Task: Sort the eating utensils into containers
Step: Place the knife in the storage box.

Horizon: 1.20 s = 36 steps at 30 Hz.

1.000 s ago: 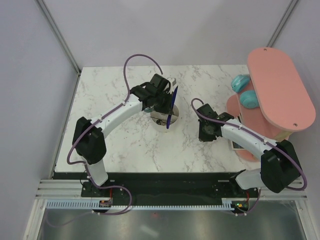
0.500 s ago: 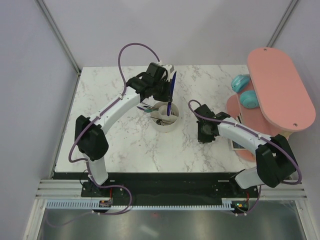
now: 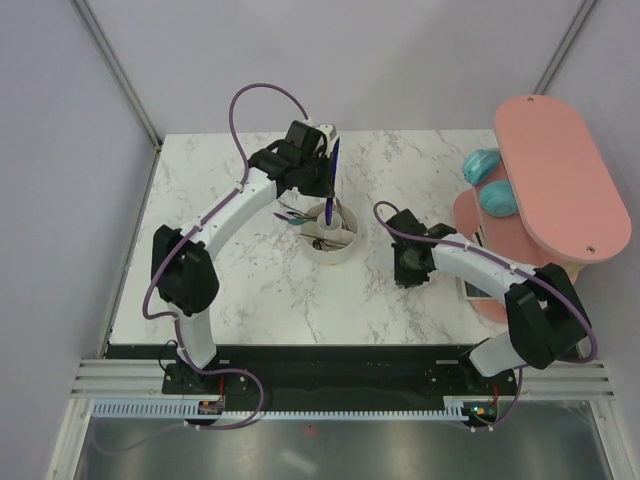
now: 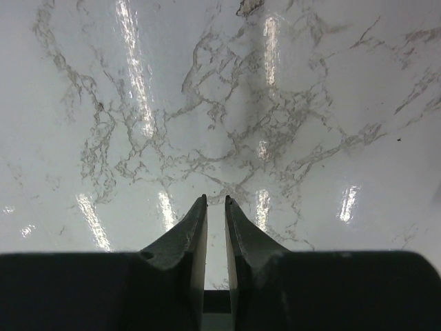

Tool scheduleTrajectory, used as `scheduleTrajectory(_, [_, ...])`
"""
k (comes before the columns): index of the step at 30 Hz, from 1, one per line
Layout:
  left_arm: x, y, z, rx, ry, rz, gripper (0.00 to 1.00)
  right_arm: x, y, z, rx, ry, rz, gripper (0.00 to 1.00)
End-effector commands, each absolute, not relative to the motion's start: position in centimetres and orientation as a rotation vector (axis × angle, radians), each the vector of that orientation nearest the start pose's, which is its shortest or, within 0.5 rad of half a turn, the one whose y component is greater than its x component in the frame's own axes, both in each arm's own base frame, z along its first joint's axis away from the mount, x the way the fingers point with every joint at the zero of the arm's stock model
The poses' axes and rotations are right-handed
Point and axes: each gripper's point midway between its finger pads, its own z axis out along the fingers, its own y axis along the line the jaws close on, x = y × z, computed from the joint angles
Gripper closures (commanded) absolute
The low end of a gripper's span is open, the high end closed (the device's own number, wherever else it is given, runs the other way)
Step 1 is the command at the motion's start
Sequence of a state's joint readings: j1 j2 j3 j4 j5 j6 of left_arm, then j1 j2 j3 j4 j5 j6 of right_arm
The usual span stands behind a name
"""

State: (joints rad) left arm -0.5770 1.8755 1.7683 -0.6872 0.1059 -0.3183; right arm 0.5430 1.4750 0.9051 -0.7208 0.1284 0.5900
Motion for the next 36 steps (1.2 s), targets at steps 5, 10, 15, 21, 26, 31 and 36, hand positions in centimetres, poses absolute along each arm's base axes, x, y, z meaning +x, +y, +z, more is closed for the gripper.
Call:
scheduleTrajectory(5, [40.9, -30.2, 22.2, 0.392, 2.310, -0.564, 0.98, 23.9, 14.5, 4.4, 0.075, 2.828, 0.080, 0.77])
scheduleTrajectory(10, [41.1, -29.9, 22.3, 0.393, 2.304, -0.553, 0.98, 23.7, 14.5, 4.2, 0.076, 2.837, 0.077, 0.77])
scheduleTrajectory(15, [41.0, -29.9, 22.4, 0.392, 2.303, -0.559, 0.98, 23.6, 14.5, 4.1, 0.081, 2.839, 0.083, 0.77])
scheduleTrajectory(21, [41.0, -29.0, 22.1, 0.384, 2.310, -0.536, 0.98, 23.6, 14.6, 4.1, 0.083, 2.840, 0.090, 0.77])
scheduleTrajectory(26, [41.2, -27.8, 21.7, 0.364, 2.314, -0.513, 0.98, 23.5, 14.6, 4.0, 0.083, 2.842, 0.090, 0.77])
scheduleTrajectory(31, [41.4, -26.9, 21.2, 0.369, 2.306, -0.483, 0.98, 23.4, 14.5, 4.0, 0.080, 2.843, 0.088, 0.77])
scheduleTrajectory(36, [41.4, -25.9, 21.0, 0.372, 2.300, -0.451, 0.98, 23.3, 14.6, 3.8, 0.079, 2.853, 0.090, 0.77])
